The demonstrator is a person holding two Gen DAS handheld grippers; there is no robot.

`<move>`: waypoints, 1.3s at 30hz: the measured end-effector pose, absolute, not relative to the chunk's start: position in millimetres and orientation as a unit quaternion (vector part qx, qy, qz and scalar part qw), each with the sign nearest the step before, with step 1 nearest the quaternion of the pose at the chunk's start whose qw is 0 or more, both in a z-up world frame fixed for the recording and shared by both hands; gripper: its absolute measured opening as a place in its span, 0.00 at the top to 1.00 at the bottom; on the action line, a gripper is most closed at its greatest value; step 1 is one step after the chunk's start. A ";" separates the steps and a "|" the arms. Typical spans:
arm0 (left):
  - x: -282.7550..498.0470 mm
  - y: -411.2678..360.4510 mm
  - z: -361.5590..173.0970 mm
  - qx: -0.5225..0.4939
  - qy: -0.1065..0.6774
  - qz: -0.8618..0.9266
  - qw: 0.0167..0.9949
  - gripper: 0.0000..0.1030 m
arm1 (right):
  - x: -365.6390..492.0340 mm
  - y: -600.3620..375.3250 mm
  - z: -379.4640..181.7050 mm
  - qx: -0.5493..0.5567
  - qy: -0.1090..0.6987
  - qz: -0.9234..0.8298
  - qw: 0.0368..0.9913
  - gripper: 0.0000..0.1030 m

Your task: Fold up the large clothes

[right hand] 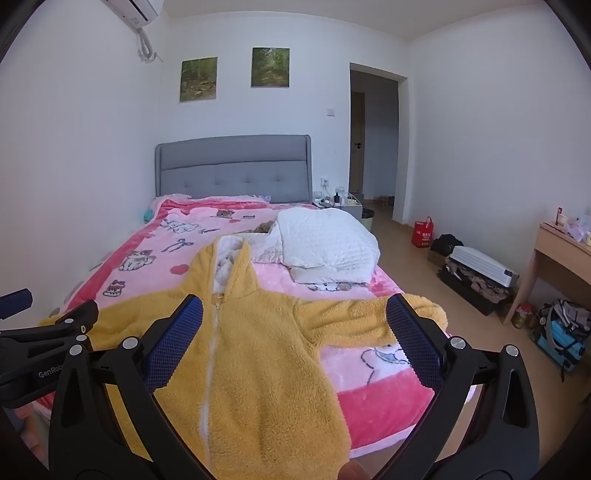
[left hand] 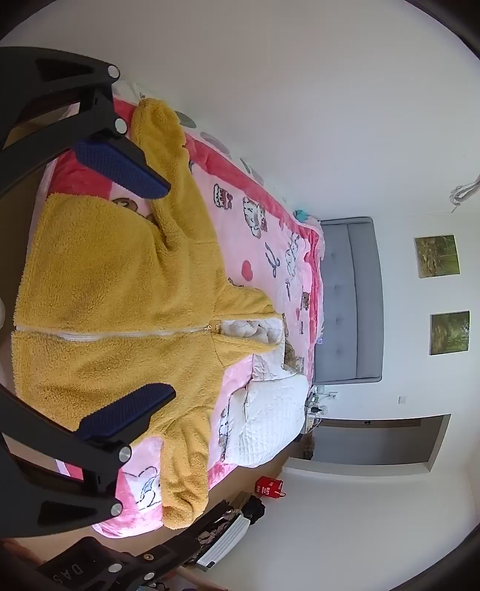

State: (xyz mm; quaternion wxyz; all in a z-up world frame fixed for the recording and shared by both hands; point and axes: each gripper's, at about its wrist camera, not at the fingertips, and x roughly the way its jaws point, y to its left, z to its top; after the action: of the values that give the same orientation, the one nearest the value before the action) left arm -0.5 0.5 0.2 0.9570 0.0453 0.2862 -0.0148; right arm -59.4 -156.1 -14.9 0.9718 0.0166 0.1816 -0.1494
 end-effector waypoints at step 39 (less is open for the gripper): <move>3.6 9.9 -8.5 0.050 0.294 -0.009 0.954 0.05 | -57.0 -151.8 -13.6 0.014 0.190 -0.144 0.971 0.07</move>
State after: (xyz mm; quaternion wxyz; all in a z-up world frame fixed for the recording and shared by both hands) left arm 3.6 9.9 -8.6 0.9544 0.0501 0.2942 -0.0086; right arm -57.0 -151.8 -13.6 0.9711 0.0141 0.1897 -0.1443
